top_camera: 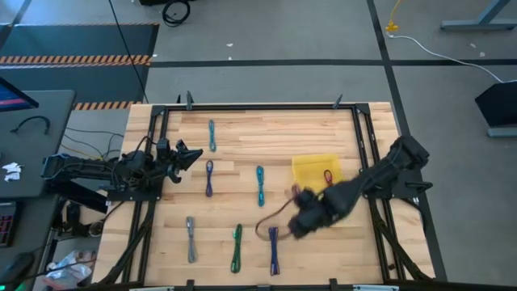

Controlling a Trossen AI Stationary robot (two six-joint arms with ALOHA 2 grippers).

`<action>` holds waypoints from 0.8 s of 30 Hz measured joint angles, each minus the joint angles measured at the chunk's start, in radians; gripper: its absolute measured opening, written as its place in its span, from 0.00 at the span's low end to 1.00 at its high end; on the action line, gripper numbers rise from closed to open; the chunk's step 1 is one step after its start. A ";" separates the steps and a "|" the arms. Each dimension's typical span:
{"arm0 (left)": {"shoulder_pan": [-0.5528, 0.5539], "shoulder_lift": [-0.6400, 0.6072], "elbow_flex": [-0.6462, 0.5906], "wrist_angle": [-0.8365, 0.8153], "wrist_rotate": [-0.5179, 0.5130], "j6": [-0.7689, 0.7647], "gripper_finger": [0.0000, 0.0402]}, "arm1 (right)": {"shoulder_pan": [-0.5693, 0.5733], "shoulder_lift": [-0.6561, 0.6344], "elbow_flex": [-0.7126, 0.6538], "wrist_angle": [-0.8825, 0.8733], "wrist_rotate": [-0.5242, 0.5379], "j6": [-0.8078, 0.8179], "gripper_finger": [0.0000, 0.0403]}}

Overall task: Pick and place USB-C Cables
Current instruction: Put the red charger cable into the yellow bin

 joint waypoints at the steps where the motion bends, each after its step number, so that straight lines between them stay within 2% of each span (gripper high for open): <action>1: 0.000 0.000 0.000 0.000 0.000 0.000 0.05 | -0.020 -0.017 0.000 -0.068 0.002 -0.034 0.04; 5: 0.000 0.000 0.000 0.000 0.000 0.000 0.05 | -0.102 -0.076 -0.001 -0.274 0.057 -0.137 0.04; 7: 0.000 0.000 0.000 0.000 0.000 0.000 0.05 | -0.143 -0.108 -0.002 -0.319 0.092 -0.170 0.04; 11: 0.000 0.000 0.000 0.000 0.000 0.000 0.05 | -0.217 -0.179 -0.075 -0.254 0.149 -0.251 0.04; 14: 0.000 0.000 0.000 0.000 0.000 0.000 0.05 | -0.260 -0.220 -0.171 -0.192 0.149 -0.303 0.04; 18: 0.000 0.000 0.000 0.000 0.000 0.006 0.05 | -0.293 -0.276 -0.352 -0.015 0.086 -0.350 0.04; 24: 0.000 0.000 0.000 0.000 -0.001 0.008 0.05 | -0.295 -0.327 -0.598 0.197 -0.023 -0.321 0.04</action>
